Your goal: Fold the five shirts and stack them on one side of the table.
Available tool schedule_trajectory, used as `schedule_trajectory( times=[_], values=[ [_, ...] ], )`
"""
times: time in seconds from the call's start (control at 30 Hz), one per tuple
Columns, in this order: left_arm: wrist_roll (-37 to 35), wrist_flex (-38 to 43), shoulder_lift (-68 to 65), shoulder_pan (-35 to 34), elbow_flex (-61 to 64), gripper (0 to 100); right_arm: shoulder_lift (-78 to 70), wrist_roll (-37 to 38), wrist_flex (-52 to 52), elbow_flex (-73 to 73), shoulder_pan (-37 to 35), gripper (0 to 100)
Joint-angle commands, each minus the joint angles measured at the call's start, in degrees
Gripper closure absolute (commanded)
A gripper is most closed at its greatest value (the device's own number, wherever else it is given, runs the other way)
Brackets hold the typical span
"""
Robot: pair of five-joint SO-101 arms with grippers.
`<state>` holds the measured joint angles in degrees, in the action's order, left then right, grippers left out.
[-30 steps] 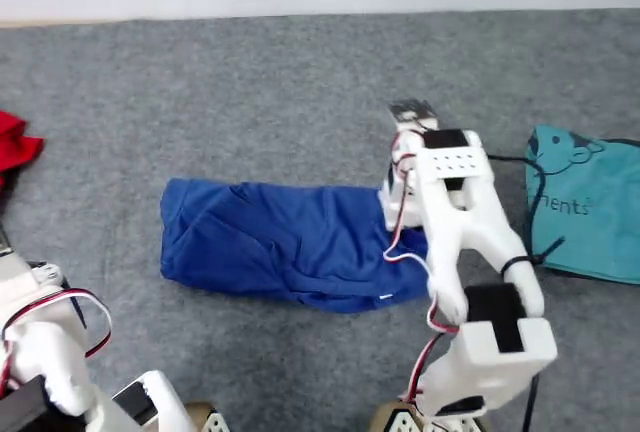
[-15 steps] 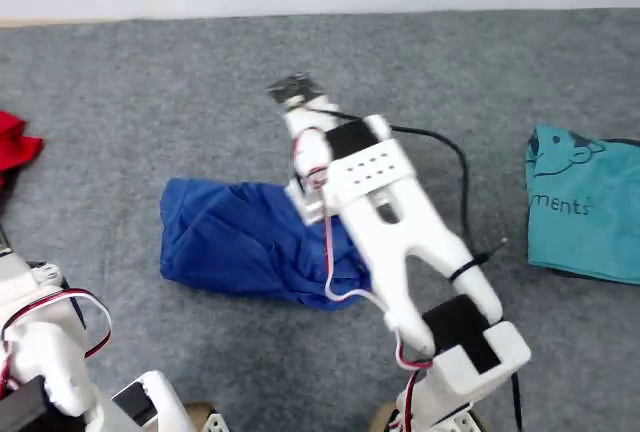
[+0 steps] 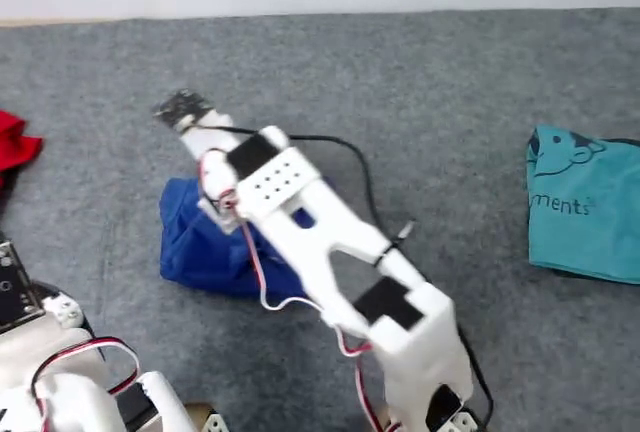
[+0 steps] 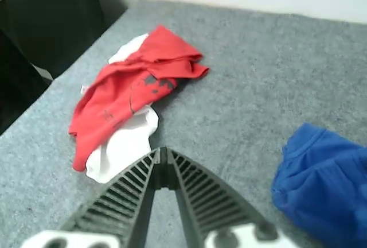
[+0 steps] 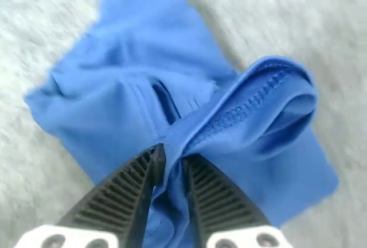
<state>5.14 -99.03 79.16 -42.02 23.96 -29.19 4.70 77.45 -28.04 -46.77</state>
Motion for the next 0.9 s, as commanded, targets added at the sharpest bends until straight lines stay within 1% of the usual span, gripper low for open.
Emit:
schedule_trajectory(
  times=[0.0,0.13,0.33,0.4,0.53,0.6,0.73,0.87],
  values=[
    [0.5,0.8,2.5,0.0,2.9,100,-3.6,0.9,-0.2,-11.2,-2.6,98.9],
    [0.5,1.0,6.4,0.0,5.3,100,-10.3,1.0,2.1,-21.3,-5.0,98.8],
    [0.6,1.1,9.8,0.0,10.2,100,-20.7,1.1,6.2,-35.5,-6.0,98.2],
    [0.6,1.1,10.0,0.0,10.5,100,-23.3,1.1,7.9,-40.2,-6.5,94.4],
    [0.6,1.1,9.8,0.0,10.5,100,-26.5,0.8,11.4,-48.4,-7.7,82.0],
    [0.6,1.1,9.9,0.0,10.6,100,-27.0,1.0,12.8,-51.8,-8.4,77.5],
    [0.6,1.1,10.0,0.0,10.6,100,-26.9,1.1,15.0,-58.1,-10.3,76.4],
    [0.6,1.1,10.0,0.0,10.6,100,-26.9,2.9,21.3,-65.3,-10.6,76.5]
  ],
)
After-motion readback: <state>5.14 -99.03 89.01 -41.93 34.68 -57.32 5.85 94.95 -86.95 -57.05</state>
